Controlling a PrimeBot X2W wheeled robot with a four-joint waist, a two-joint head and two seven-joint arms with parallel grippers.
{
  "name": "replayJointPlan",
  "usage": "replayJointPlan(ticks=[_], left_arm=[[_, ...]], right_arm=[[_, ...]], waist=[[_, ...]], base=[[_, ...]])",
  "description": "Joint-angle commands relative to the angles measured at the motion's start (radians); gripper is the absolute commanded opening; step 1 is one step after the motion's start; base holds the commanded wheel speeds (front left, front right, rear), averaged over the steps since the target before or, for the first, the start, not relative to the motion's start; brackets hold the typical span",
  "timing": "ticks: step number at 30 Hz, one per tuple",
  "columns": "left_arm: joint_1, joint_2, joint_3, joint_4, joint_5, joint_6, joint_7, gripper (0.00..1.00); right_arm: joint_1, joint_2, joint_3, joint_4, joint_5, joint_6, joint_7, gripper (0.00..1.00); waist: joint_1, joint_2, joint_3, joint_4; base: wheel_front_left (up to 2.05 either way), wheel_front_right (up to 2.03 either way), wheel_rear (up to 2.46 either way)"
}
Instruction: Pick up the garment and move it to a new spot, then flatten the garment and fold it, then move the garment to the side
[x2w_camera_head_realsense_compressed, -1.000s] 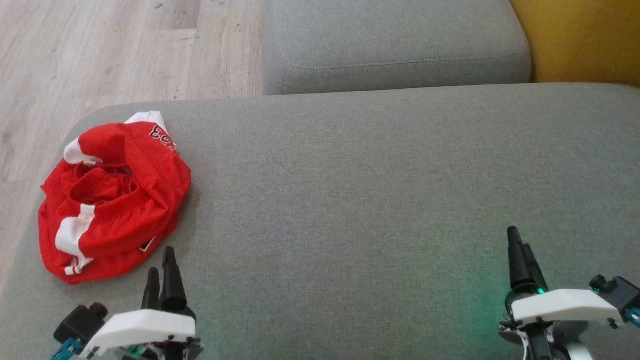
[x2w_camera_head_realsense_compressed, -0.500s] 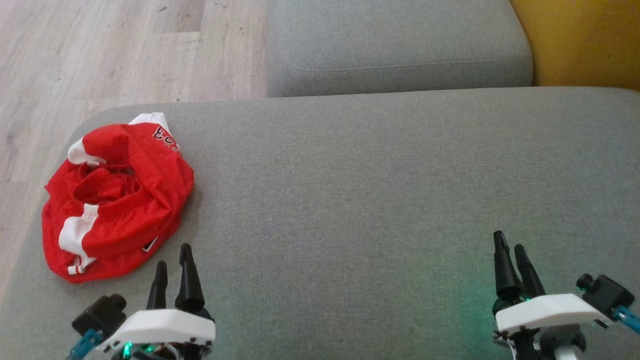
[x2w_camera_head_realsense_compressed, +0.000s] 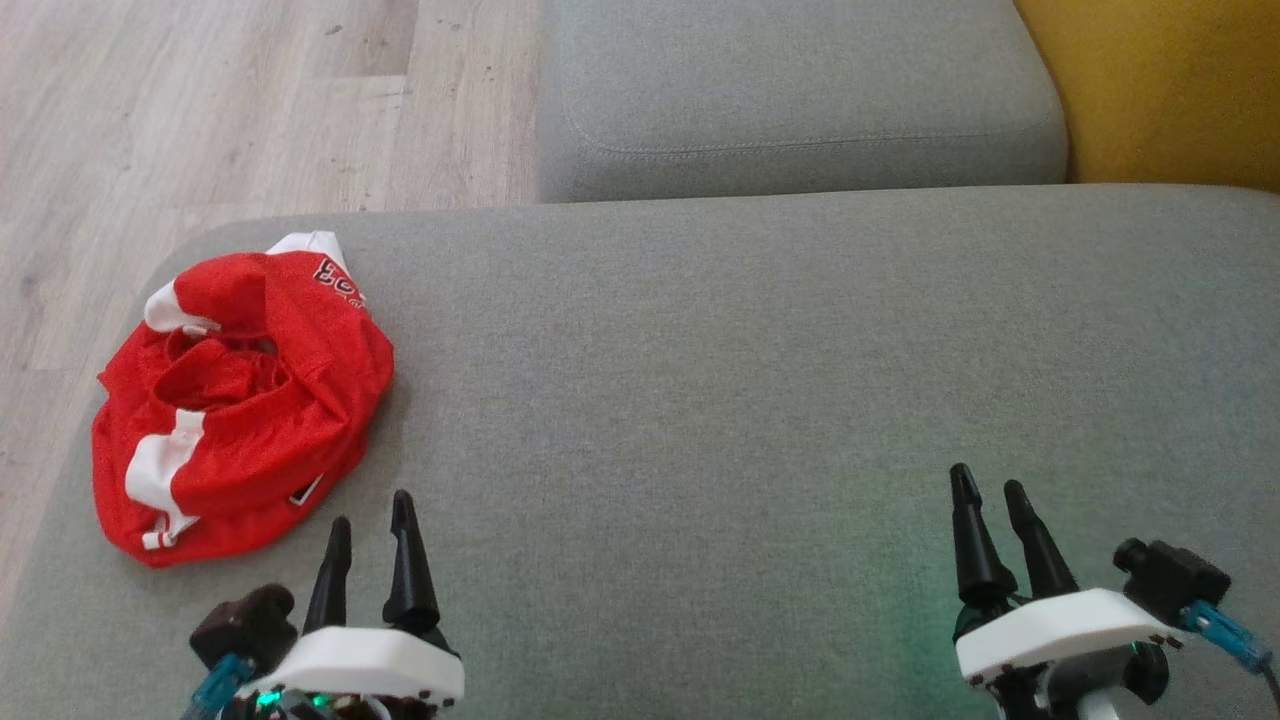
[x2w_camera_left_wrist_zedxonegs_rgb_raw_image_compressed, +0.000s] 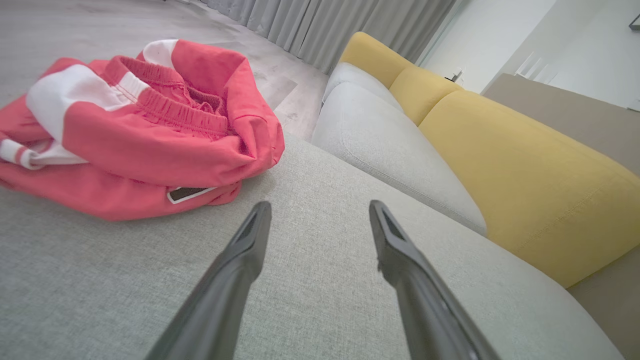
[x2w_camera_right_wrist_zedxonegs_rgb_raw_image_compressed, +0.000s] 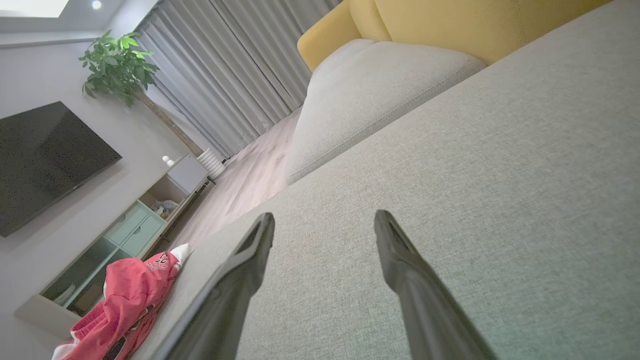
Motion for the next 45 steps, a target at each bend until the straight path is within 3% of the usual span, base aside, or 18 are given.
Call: replayJointPlan(ticks=[1, 29, 37, 45], left_arm=[[-0.035, 0.012, 0.015, -0.032, 0.033, 0.007, -0.016, 1.0], [-0.021, -0.006, -0.018, -0.045, 0.368, 0.032, -0.098, 1.0], [-0.018, -0.012, -0.006, -0.048, 0.433, 0.047, -0.118, 1.0], [-0.016, -0.014, -0.004, -0.044, 0.513, 0.058, -0.142, 1.0]], right_arm=[[-0.028, -0.007, 0.024, -0.036, -0.033, 0.005, -0.016, 1.0], [-0.013, -0.009, 0.076, -0.036, -0.385, 0.007, -0.098, 1.0], [-0.002, -0.009, 0.032, -0.015, -0.404, 0.007, -0.119, 1.0], [-0.004, -0.01, 0.037, -0.011, -0.502, 0.008, -0.142, 1.0]], waist=[[0.0, 0.0, 0.0, 0.0], [0.0, 0.0, -0.017, 0.01], [0.0, 0.0, -0.019, 0.01], [0.0, 0.0, -0.02, 0.009]], base=[[0.0, 0.0, 0.0], [0.0, 0.0, 0.0], [0.0, 0.0, 0.0], [0.0, 0.0, 0.0]])
